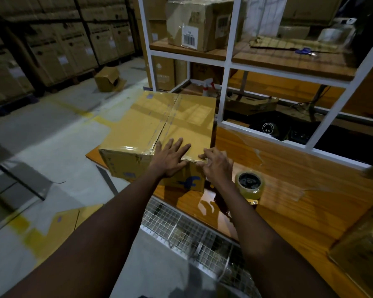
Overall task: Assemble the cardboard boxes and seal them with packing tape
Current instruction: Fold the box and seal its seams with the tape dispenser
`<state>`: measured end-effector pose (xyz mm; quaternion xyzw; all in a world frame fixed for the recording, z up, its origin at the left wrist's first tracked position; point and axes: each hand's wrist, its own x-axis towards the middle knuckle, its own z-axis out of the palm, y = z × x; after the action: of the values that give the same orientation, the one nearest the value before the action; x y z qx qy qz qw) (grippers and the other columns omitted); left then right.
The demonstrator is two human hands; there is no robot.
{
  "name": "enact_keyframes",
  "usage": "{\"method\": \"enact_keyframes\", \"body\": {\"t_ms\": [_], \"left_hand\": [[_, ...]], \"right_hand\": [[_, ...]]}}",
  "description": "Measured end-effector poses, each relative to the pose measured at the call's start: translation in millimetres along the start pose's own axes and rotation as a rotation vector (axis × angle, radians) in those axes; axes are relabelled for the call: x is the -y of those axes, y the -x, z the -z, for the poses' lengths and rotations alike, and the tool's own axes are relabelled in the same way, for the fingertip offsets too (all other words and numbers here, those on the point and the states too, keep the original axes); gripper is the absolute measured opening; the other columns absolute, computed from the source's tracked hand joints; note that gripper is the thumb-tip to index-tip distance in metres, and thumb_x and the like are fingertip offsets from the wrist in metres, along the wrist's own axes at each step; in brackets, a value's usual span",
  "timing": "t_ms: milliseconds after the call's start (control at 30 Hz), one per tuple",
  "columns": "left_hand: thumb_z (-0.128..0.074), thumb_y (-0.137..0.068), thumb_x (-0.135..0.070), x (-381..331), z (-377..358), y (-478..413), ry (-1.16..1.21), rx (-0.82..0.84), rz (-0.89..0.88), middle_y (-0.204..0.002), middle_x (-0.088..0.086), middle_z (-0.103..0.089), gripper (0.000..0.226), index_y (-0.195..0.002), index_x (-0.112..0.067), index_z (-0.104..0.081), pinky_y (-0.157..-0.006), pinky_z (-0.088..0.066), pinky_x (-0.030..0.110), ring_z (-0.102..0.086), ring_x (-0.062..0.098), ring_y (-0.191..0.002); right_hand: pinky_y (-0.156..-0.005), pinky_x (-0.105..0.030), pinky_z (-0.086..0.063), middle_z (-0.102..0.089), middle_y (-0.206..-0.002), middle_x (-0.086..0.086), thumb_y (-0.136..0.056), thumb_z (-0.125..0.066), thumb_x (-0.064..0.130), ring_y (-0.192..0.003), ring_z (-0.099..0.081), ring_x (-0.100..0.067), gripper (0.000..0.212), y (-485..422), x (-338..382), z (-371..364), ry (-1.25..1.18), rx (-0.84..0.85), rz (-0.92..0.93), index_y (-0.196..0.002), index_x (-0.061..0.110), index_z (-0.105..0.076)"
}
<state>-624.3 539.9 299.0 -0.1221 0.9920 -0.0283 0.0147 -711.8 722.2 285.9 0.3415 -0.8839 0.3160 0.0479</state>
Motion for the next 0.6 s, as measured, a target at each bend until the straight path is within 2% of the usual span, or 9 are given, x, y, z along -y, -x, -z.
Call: {"method": "enact_keyframes", "body": {"t_ms": [167, 300, 400, 500, 600], "left_hand": [[-0.021, -0.097, -0.067, 4, -1, 1, -0.011, 0.001, -0.021, -0.167, 0.001, 0.002, 0.071, -0.158, -0.035, -0.001, -0.116, -0.009, 0.063, -0.004, 0.03, -0.152], [-0.016, -0.098, -0.064, 14, -3, 3, -0.058, -0.042, -0.068, -0.167, 0.001, -0.001, 0.069, -0.158, -0.032, -0.003, -0.117, -0.012, 0.061, -0.006, 0.029, -0.152], [-0.008, -0.095, -0.067, 39, -7, 8, -0.054, -0.074, -0.07, -0.166, 0.004, -0.003, 0.072, -0.158, -0.033, -0.005, -0.118, -0.01, 0.061, -0.006, 0.03, -0.152], [0.005, -0.087, -0.076, 70, -10, 13, -0.045, -0.095, -0.055, -0.166, 0.007, -0.006, 0.083, -0.157, -0.034, -0.009, -0.117, -0.01, 0.062, -0.01, 0.032, -0.152], [0.004, -0.081, -0.082, 101, -14, 18, -0.01, -0.087, -0.013, -0.166, 0.007, -0.006, 0.09, -0.157, -0.035, -0.01, -0.117, -0.009, 0.062, -0.011, 0.032, -0.151]], "right_hand": [[-0.087, -0.04, -0.032, -0.059, -0.123, 0.009, -0.087, -0.069, 0.039, -0.114, -0.046, -0.023, 0.035, 4, 3, 0, 0.019, -0.026, -0.012, -0.12, 0.028, -0.066], [-0.085, -0.04, -0.032, -0.06, -0.122, 0.008, -0.089, -0.068, 0.036, -0.111, -0.048, -0.025, 0.032, 9, 7, -6, 0.091, -0.08, -0.019, -0.119, 0.028, -0.065], [-0.086, -0.04, -0.033, -0.061, -0.123, 0.007, -0.089, -0.067, 0.035, -0.11, -0.048, -0.025, 0.033, 10, 10, -10, 0.144, -0.097, -0.028, -0.121, 0.028, -0.063], [-0.086, -0.041, -0.033, -0.063, -0.117, 0.009, -0.083, -0.071, 0.041, -0.109, -0.049, -0.025, 0.034, 9, 14, -12, 0.155, -0.133, -0.07, -0.113, 0.028, -0.065], [-0.085, -0.041, -0.034, -0.063, -0.113, 0.009, -0.079, -0.07, 0.045, -0.108, -0.051, -0.025, 0.037, 11, 19, -22, 0.166, -0.169, -0.124, -0.111, 0.027, -0.064]]}}
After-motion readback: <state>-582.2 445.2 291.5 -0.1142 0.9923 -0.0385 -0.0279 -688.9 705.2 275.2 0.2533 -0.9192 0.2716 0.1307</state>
